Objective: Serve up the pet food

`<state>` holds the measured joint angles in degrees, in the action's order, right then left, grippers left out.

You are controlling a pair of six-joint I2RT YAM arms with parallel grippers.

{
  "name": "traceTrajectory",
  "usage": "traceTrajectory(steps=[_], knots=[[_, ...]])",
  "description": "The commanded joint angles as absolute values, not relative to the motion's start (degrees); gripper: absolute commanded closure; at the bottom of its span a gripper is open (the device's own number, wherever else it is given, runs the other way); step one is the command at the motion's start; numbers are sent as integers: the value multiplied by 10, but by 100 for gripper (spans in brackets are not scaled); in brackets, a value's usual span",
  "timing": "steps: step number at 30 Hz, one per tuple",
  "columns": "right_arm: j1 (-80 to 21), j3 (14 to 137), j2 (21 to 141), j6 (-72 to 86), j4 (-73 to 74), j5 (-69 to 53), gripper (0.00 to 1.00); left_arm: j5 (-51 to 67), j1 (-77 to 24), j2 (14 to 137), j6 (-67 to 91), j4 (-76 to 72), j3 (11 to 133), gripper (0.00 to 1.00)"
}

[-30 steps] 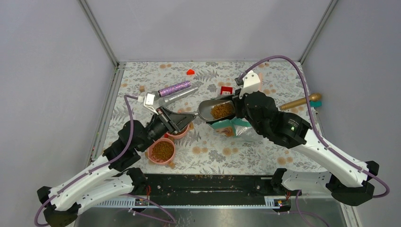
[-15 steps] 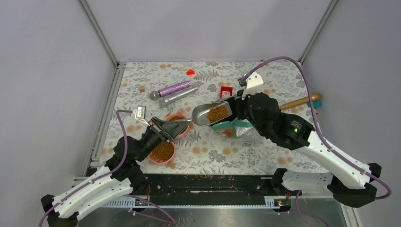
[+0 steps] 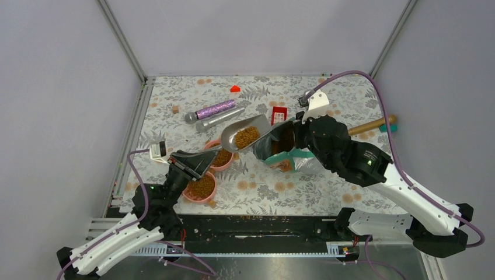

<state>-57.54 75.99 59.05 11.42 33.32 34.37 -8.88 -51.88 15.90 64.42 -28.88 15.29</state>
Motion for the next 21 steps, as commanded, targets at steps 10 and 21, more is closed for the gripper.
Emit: traceTrajectory(steps=[10,21], knots=[[-574,768,558,120,274,352,100,-244,-516,106,620,-115,260,100],[-574,760,557,114,274,357,100,-319,-516,-26,656,229,296,100]])
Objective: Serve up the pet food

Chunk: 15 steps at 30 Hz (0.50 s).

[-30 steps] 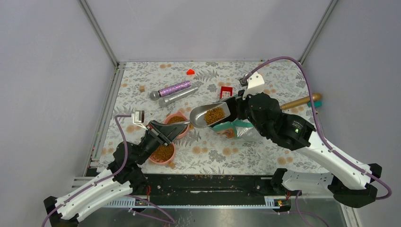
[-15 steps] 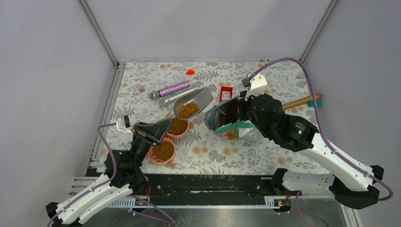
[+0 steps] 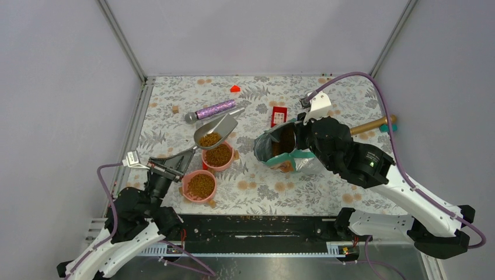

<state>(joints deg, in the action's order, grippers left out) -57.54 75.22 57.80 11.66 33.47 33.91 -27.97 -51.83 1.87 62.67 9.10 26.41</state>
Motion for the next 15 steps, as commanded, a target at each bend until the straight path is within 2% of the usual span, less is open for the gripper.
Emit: traceTrajectory(steps=[1,8,15], knots=[[-574,760,558,114,274,357,100,-322,-516,-38,666,261,300,100],[-574,762,569,114,274,361,100,-347,-516,-84,706,435,337,100],[-574,756,564,114,274,368,100,-364,-516,-47,704,560,414,100]])
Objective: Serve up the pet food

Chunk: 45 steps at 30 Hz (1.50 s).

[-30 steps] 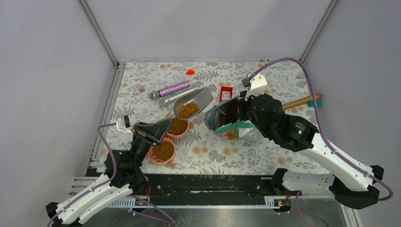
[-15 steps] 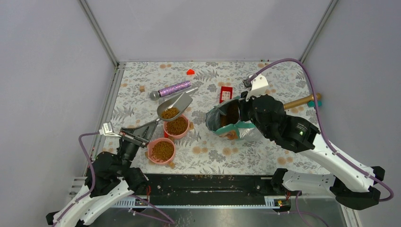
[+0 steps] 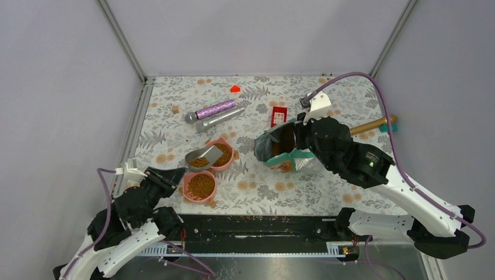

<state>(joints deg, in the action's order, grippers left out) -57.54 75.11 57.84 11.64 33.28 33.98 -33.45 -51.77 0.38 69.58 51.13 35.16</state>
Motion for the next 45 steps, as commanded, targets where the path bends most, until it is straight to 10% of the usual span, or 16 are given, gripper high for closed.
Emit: traceTrajectory(steps=[1,45], knots=[[-574,756,563,114,274,369,100,-365,-516,-48,704,575,428,100],[-574,742,549,94,274,384,100,-317,-516,157,690,807,549,100]])
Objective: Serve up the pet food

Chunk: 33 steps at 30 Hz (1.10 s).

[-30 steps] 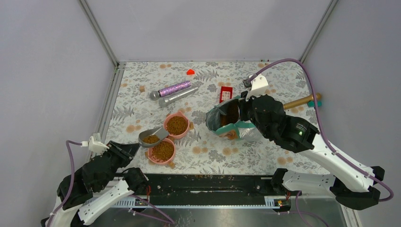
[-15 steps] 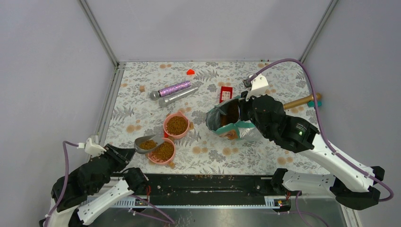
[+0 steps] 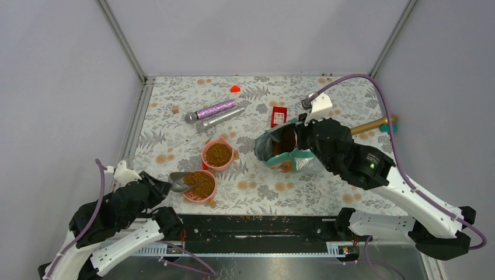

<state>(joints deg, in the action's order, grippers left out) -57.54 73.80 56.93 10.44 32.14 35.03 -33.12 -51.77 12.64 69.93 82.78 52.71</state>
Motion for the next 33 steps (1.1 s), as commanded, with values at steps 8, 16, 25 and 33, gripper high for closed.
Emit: traceTrajectory(steps=[8,16,25,33], knots=[[-574,741,548,91,273,384,100,-308,-516,215,668,814,571,100],[-574,742,548,87,274,387,100,-309,-516,228,671,843,595,100],[-574,742,550,85,274,387,100,-298,-517,235,652,837,616,100],[-574,747,549,84,274,381,100,-243,-516,197,574,634,572,100]])
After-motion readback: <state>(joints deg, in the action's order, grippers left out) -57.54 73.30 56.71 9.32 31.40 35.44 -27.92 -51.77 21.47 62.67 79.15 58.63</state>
